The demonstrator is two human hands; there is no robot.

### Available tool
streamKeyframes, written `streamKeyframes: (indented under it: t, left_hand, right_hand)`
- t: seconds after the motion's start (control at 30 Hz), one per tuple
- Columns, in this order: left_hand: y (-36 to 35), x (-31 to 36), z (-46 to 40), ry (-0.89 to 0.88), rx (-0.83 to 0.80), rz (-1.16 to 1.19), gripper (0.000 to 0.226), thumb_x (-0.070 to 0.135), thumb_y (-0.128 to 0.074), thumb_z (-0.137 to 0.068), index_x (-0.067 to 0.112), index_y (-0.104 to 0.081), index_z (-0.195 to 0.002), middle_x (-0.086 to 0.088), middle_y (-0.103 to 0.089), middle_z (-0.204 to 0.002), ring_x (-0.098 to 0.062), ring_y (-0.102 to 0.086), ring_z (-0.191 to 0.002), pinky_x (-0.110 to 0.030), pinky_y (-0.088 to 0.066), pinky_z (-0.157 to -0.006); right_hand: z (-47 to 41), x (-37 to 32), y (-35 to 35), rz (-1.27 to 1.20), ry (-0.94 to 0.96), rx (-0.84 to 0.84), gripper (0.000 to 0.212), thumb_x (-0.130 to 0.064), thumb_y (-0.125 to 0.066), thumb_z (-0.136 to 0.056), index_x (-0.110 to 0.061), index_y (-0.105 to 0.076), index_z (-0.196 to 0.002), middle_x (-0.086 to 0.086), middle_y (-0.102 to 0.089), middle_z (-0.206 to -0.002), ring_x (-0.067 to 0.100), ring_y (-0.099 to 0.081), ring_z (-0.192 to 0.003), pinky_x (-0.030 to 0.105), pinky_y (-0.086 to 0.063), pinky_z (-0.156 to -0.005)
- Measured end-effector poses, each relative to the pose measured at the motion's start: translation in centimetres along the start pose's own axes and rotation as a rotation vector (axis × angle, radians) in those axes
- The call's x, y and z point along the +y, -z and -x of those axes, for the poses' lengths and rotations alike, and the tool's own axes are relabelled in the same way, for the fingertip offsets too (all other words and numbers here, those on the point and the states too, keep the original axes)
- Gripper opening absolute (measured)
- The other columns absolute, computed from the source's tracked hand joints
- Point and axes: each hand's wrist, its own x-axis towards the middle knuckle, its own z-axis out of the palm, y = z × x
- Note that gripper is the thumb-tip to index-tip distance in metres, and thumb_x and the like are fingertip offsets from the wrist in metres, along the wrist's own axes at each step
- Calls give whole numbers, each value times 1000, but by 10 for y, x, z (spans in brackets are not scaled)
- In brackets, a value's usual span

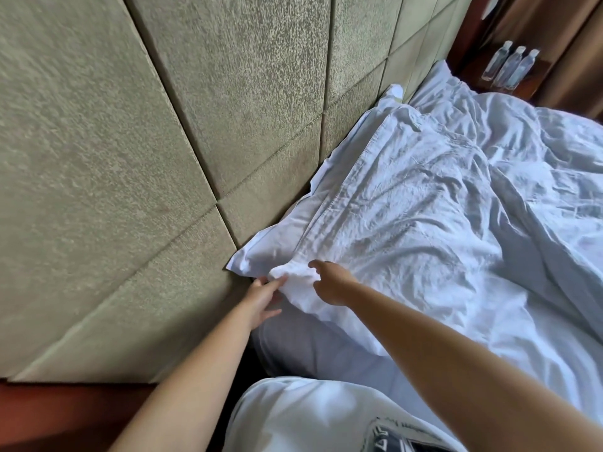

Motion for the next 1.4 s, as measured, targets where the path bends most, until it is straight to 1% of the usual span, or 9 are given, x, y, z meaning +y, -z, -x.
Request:
streamKeyframes:
  t: [0.17,0.3,0.5,0.63,0.8,0.9,1.03,1.17,1.4]
  left_hand:
    - [-8,8,-4,-219,-22,-76,19,30,-68,-87,15,-64,-97,-2,-66,-95,-16,-62,-85,-29,-52,-72]
    - [9,14,-2,-386,172,-182,38,48,-76,-70,14,-61,-64,2,-53,-59,-12,-50,-60,-25,-42,-62]
    - [42,17,25,-482,328,155,17,18,-69,-86,12,-61,-73,11,-58,-52,0,-38,-38,-11,-32,-39]
    - [33,-1,21,-324,150,-164,16,20,-68,-87,14,-59,-99,-1,-63,-98,-6,-58,-60,-20,-40,-54]
    - [10,-10,-2,-220,72,-79,73,20,-72,-84,17,-31,-144,4,-42,-139,-20,-55,-114,-29,-48,-76]
    - [7,-8,-18,-202,192,-48,75,18,-72,-83,12,-31,-145,-4,-45,-136,-23,-50,-121,-40,-43,-98]
    - [11,0,-18,-296,250,-135,5,9,-68,-86,8,-66,-90,-8,-63,-85,-20,-56,-80,-25,-45,-65]
    - [22,5,-10,-480,604,-885,16,27,-61,-89,14,-69,-86,-8,-71,-85,-32,-64,-84,-32,-41,-69]
    - [-16,41,-39,-496,350,-882,20,19,-53,-92,5,-67,-88,-14,-69,-94,-31,-61,-93,-35,-47,-79]
  right_hand:
    - [-4,4,5,-32,-29,21,52,-12,-40,-94,-23,-35,-145,4,-44,-143,24,-45,-129,33,-39,-102]
    - [-6,4,11,-49,-18,52,47,-15,-40,-96,-22,-39,-142,3,-47,-141,22,-46,-127,31,-40,-101]
    - [-9,4,16,-70,-14,67,43,-18,-39,-96,-23,-44,-138,4,-52,-136,23,-50,-121,31,-41,-96]
    - [-8,8,12,-55,-55,21,44,-17,-37,-97,-25,-42,-140,4,-49,-139,24,-50,-122,33,-45,-98]
    - [-9,4,14,-41,-17,32,43,-18,-38,-97,-24,-42,-140,4,-50,-138,23,-50,-122,32,-43,-97]
    - [-9,1,16,-41,4,48,42,-18,-39,-98,-24,-42,-140,2,-50,-137,22,-50,-122,31,-42,-97]
    - [-10,3,17,-15,-4,34,43,-19,-40,-98,-23,-41,-140,3,-48,-139,23,-47,-125,32,-40,-100]
    - [-12,5,27,2,-11,38,43,-20,-40,-97,-22,-40,-140,4,-46,-141,23,-45,-127,33,-39,-104]
    - [-21,13,49,-10,-45,78,44,-19,-41,-98,-24,-40,-142,4,-44,-142,24,-46,-127,34,-40,-102]
